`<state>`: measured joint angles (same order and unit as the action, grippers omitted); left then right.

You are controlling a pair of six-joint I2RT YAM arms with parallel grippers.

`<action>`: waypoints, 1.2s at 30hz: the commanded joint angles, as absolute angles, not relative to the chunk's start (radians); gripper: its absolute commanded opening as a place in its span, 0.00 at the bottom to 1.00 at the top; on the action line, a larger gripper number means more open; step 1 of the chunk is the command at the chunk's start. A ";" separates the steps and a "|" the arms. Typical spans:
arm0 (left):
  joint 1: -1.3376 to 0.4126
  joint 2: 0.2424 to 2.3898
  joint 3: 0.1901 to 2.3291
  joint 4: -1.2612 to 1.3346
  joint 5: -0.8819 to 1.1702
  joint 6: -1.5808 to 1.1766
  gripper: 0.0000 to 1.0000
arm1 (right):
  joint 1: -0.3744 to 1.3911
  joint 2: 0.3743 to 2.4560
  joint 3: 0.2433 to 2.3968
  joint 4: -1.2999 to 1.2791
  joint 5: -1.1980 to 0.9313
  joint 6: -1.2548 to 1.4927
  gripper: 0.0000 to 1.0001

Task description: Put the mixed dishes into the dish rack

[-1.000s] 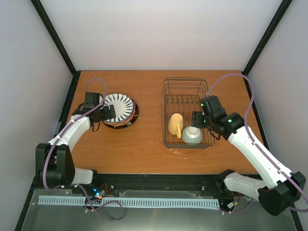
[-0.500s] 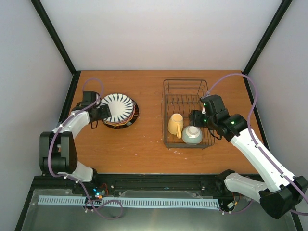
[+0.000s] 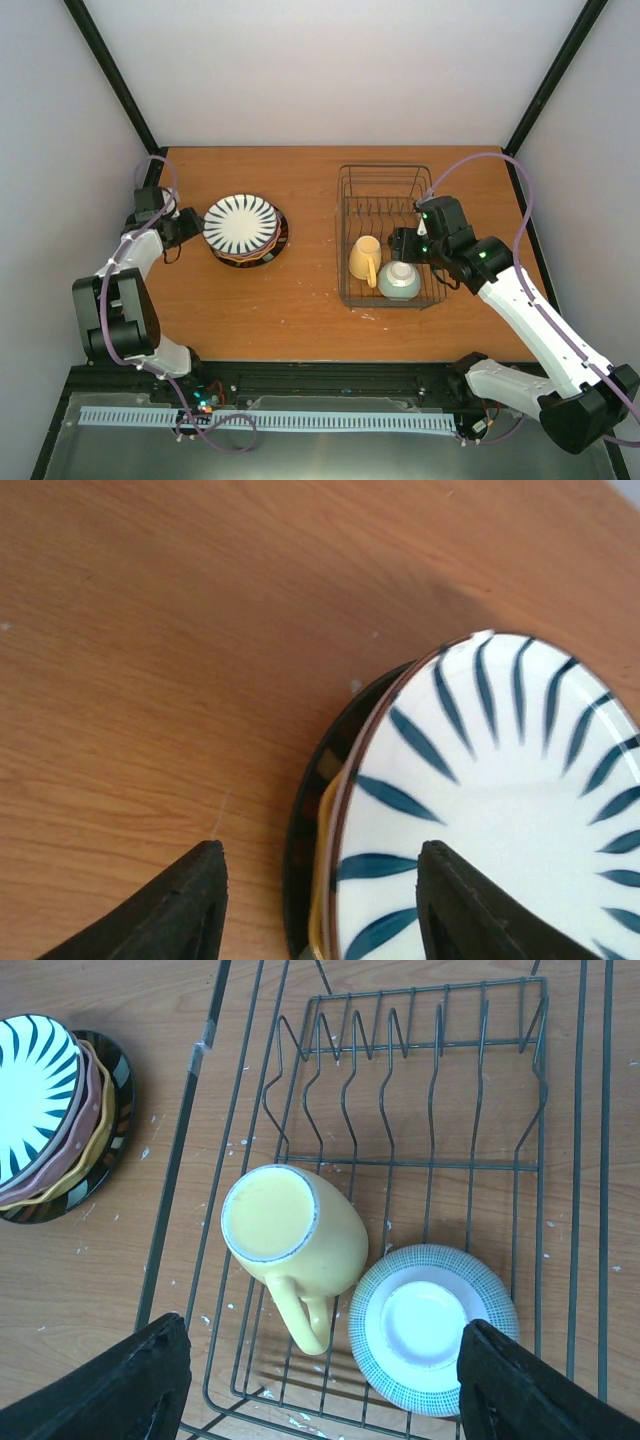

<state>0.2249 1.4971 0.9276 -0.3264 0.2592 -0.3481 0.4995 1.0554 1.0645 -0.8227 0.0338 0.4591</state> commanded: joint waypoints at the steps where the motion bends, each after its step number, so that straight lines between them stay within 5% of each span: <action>1: 0.239 1.524 0.940 -0.258 0.418 -0.342 0.51 | 0.496 1.061 1.077 -0.814 0.024 0.448 0.72; 7: 0.241 1.585 0.929 -0.211 0.570 -0.344 0.47 | 0.496 1.054 1.080 -0.820 0.028 0.447 0.72; 18: 0.241 1.620 0.950 -0.222 0.552 -0.332 0.44 | 0.496 1.066 1.093 -0.816 0.014 0.442 0.71; 36: 0.241 1.626 0.950 -0.222 0.585 -0.318 0.04 | 0.497 1.068 1.084 -0.794 -0.013 0.445 0.70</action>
